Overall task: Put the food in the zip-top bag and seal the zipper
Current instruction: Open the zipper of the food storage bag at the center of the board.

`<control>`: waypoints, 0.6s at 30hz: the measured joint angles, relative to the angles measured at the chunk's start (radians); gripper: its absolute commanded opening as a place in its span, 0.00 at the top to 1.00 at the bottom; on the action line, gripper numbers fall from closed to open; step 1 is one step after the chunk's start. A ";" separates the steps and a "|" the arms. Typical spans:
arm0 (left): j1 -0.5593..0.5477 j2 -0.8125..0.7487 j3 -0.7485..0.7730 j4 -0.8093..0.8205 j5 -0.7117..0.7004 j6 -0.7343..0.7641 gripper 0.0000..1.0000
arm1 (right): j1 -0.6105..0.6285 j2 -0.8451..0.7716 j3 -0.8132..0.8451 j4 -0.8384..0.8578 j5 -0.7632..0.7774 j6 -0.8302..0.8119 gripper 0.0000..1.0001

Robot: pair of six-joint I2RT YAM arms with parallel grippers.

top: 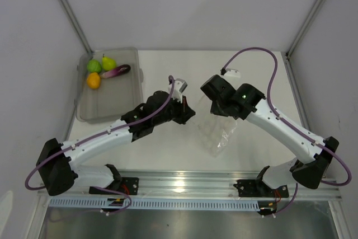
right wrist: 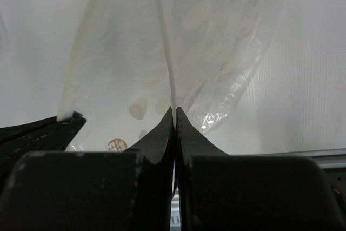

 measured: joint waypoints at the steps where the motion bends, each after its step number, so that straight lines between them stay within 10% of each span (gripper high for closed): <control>1: 0.005 -0.011 -0.015 -0.003 -0.002 -0.001 0.99 | 0.000 0.000 0.000 -0.006 0.008 0.000 1.00; 18: 0.095 -0.204 -0.212 0.016 -0.071 -0.023 0.99 | -0.024 0.072 0.070 0.050 -0.006 -0.080 1.00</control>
